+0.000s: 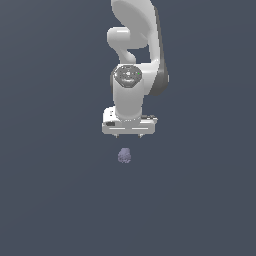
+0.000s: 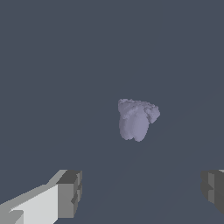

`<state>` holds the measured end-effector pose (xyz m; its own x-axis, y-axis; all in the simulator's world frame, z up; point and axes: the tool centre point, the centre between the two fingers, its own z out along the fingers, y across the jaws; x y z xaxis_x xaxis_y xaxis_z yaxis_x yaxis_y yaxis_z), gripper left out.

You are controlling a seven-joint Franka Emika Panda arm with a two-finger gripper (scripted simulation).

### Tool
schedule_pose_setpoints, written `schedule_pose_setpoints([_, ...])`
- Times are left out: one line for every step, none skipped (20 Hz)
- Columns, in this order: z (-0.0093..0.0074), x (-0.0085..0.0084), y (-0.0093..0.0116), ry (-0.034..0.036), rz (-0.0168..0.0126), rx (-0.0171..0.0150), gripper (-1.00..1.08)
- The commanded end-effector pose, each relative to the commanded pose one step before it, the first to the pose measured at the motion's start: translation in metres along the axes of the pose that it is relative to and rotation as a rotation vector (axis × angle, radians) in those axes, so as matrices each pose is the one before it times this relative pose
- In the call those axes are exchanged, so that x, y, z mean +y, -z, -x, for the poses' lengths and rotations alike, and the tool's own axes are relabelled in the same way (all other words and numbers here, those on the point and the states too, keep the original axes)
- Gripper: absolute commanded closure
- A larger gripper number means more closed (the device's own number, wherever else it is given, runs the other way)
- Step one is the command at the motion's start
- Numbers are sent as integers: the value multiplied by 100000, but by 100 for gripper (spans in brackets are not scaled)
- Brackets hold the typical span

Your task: Pick up the object and move it to a goal position.

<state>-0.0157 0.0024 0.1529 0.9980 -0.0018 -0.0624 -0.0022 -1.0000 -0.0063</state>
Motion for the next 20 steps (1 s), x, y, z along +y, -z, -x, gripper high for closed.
schedule_pose_setpoints([0, 1, 0, 0, 0, 0, -92])
schedule_pose_setpoints([-25, -53, 35, 76, -59, 121, -92])
schedule_pose_setpoints([-78, -149, 93, 208, -170, 337, -92])
schedule_pose_setpoints([-128, -252, 162, 358, -288, 568, -92])
schedule_pose_setpoints([-178, -362, 239, 527, -412, 806, -92])
schedule_pose_setpoints([-212, -448, 303, 675, -503, 973, -92])
schedule_pose_setpoints([-178, -396, 279, 629, -438, 831, -92])
schedule_pose_setpoints([-132, -321, 240, 547, -346, 641, -92])
schedule_pose_setpoints([-84, -236, 193, 444, -246, 436, -92])
schedule_pose_setpoints([-31, -129, 123, 286, -126, 202, -92])
schedule_pose_setpoints([7, -12, 33, 68, -10, -2, -92])
schedule_pose_setpoints([19, 46, -41, -86, 52, -95, -92])
schedule_pose_setpoints([5, 86, -101, -238, 76, -97, -92])
schedule_pose_setpoints([-22, 90, -138, -331, 64, -33, -92])
schedule_pose_setpoints([-47, 97, -181, -432, 58, 23, -92])
schedule_pose_setpoints([-71, 113, -233, -554, 61, 65, -92])
schedule_pose_setpoints([-89, 137, -290, -687, 73, 92, -92])
schedule_pose_setpoints([-101, 171, -350, -829, 98, 96, -92])
schedule_pose_setpoints([-109, 207, -412, -969, 129, 88, -92])
schedule_pose_setpoints([-118, 241, -474, -1107, 159, 87, -92])
